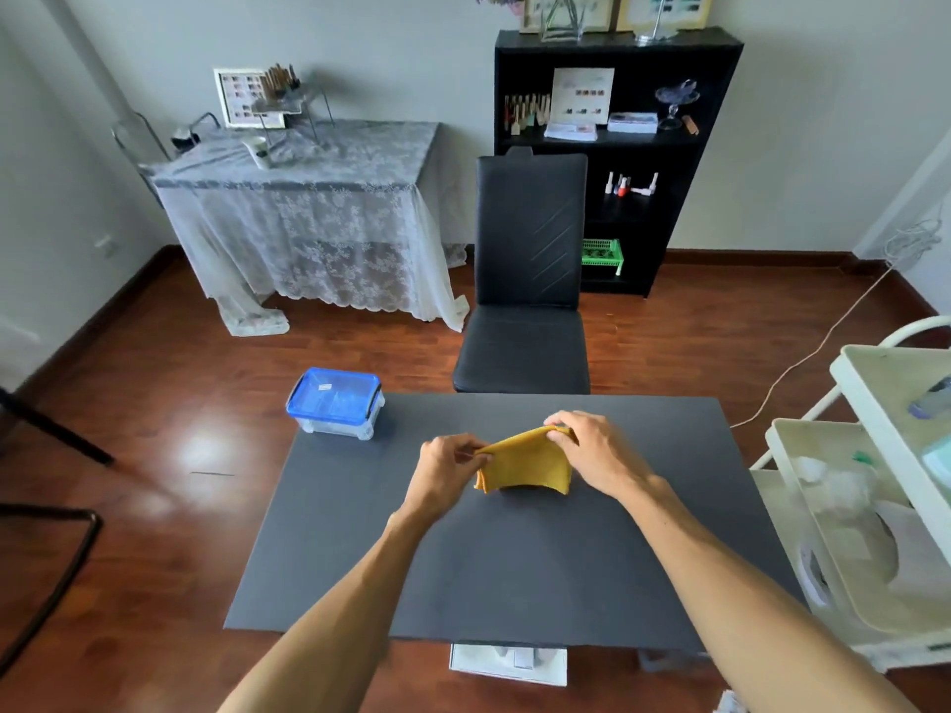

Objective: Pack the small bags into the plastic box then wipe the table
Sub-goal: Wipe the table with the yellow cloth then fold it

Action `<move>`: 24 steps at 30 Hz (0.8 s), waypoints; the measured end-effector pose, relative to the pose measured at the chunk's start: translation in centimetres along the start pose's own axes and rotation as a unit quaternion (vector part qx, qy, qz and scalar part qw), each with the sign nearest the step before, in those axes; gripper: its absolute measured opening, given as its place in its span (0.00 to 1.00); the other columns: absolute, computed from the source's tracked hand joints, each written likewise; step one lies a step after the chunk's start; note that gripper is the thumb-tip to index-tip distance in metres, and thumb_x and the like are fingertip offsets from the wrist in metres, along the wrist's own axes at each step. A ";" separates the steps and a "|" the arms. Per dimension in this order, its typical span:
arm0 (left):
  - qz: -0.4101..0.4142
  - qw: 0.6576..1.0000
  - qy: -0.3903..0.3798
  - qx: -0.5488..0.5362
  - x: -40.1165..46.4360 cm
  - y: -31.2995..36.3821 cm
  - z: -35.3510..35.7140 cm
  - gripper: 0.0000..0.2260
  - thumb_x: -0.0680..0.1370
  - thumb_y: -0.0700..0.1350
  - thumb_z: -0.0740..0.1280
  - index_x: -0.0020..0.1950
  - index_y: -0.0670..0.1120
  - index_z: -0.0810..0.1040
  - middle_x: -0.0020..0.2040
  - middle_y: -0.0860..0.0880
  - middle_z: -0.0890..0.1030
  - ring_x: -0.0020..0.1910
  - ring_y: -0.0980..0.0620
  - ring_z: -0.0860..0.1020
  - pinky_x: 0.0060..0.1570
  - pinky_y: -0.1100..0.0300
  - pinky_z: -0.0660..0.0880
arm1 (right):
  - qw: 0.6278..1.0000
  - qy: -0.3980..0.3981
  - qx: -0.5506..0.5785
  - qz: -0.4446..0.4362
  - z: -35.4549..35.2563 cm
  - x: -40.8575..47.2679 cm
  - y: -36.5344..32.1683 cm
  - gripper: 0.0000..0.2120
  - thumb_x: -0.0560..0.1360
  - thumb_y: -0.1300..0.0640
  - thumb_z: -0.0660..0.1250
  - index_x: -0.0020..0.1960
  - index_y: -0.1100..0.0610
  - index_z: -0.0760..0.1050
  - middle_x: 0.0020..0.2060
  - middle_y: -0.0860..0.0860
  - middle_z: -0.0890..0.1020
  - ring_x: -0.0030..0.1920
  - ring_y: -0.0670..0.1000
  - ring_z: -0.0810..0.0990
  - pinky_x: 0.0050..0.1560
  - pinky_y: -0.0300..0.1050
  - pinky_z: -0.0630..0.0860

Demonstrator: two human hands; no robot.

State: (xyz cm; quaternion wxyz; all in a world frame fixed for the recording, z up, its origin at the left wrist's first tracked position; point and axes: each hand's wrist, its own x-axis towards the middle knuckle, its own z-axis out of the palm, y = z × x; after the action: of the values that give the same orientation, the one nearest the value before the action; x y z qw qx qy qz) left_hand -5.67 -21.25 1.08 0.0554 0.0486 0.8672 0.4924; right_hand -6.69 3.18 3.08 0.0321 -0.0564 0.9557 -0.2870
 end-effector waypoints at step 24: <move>-0.136 0.990 0.012 0.020 -12.8 -12.8 -25.9 0.05 0.69 0.43 0.77 0.44 0.49 0.86 0.37 0.46 0.86 0.38 0.53 0.83 0.44 0.60 0.80 | 0.974 -0.197 0.073 -0.083 16.2 -0.6 -23.0 0.07 0.77 0.45 0.67 0.51 0.45 0.82 0.43 0.44 0.84 0.44 0.46 0.82 0.47 0.42 0.77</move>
State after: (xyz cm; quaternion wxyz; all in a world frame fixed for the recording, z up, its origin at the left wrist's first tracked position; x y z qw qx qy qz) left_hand 2.88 -51.56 3.86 0.1104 -0.0744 0.8761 0.4633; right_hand -2.53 -24.67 2.32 0.1998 -0.1885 0.8990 -0.3412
